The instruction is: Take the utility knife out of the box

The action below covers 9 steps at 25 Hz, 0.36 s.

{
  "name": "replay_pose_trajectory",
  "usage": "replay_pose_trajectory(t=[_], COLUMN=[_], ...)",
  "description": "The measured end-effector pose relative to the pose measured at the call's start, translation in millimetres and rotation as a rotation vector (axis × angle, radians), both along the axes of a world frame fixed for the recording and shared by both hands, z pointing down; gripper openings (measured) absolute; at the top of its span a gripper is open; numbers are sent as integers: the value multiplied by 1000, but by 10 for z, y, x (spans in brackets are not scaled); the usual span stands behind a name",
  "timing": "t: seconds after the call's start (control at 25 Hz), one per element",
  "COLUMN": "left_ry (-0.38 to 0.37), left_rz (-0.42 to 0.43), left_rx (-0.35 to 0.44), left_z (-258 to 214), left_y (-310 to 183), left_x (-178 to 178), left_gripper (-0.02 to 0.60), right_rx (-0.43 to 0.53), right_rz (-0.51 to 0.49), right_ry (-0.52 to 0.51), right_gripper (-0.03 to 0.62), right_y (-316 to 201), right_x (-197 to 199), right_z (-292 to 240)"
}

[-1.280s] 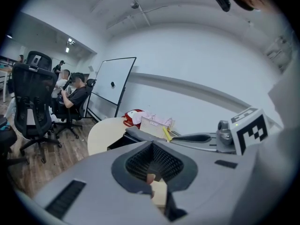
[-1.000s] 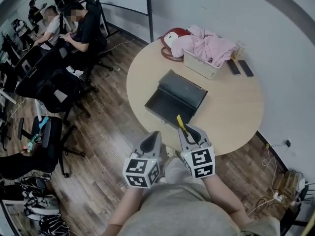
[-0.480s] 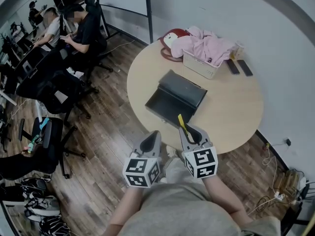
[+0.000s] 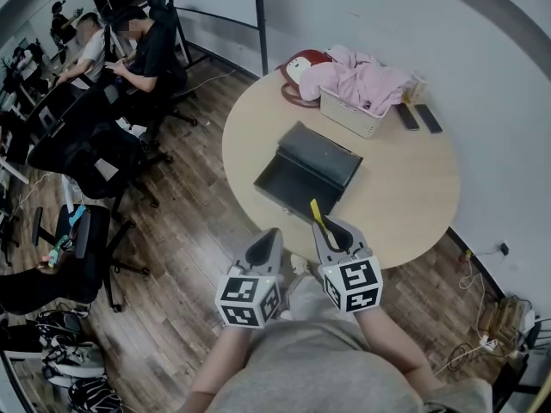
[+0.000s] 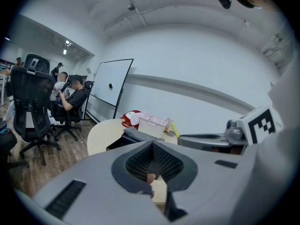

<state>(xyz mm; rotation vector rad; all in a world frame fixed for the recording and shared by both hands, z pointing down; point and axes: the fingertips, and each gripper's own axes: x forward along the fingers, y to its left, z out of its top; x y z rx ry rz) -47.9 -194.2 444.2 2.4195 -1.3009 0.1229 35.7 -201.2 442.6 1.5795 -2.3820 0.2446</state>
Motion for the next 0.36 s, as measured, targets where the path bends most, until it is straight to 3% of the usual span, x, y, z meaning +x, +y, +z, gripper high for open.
replay_pose_trajectory(t=[0.36], left_ry=[-4], left_rz=[0], left_rx=[-3], left_z=[22], left_y=[7], left_x=[30], left_gripper=[3], right_rx=[10], right_rz=[-14], right_ry=[-9], right_gripper=[44], right_y=[-11], right_x=[9], right_z=[-27])
